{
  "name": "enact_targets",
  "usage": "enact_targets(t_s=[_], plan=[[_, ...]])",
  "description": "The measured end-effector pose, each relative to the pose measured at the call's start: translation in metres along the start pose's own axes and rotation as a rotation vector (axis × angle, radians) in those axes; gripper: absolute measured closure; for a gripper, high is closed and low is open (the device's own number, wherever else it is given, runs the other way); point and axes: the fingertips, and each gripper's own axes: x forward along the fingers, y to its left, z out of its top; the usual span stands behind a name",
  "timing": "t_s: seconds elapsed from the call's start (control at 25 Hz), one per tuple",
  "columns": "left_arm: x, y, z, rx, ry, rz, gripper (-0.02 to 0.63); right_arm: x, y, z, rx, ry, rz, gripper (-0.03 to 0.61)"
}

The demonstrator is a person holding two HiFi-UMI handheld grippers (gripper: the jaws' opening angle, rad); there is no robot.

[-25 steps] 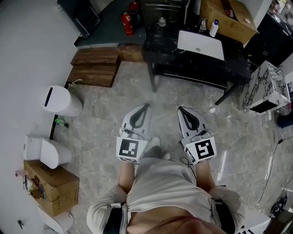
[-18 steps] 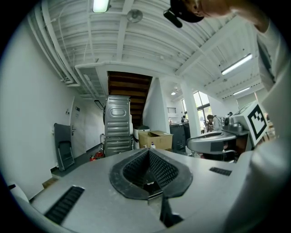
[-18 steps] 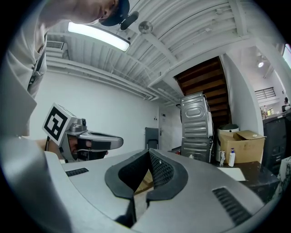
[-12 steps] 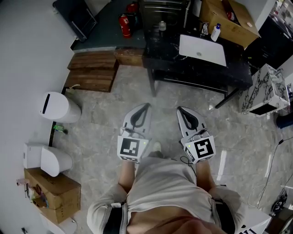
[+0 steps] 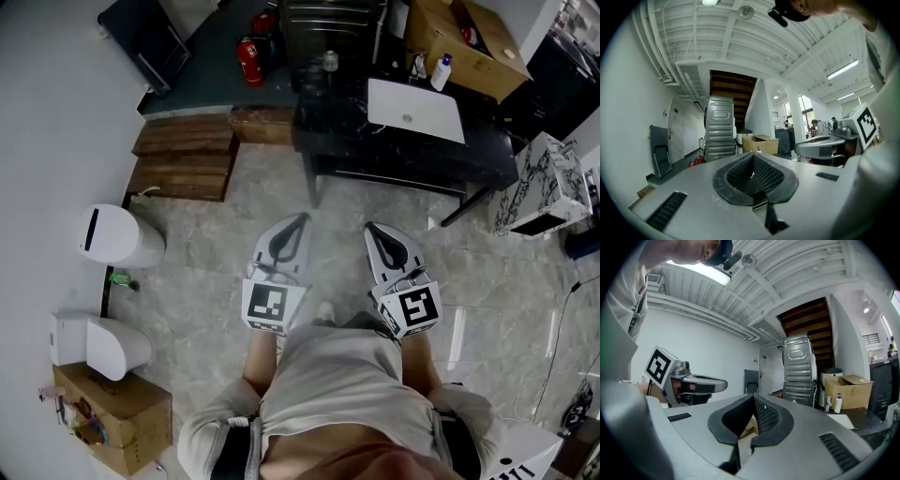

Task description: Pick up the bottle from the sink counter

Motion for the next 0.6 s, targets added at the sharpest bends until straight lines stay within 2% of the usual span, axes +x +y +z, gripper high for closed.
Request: enact_targets(t_s=[0.28, 0.6], plan=[[0.017, 0.011, -0.001, -0.009, 0.001, -0.014, 0.611, 0.012, -0.009, -0.005, 0.007, 0.018, -0.021, 0.581], [0.05, 0.012, -0.001, -0.004, 0.012, 0.001, 0.611, 0.029, -0.039, -0.008, 0.011, 0.016, -0.001, 0.581]])
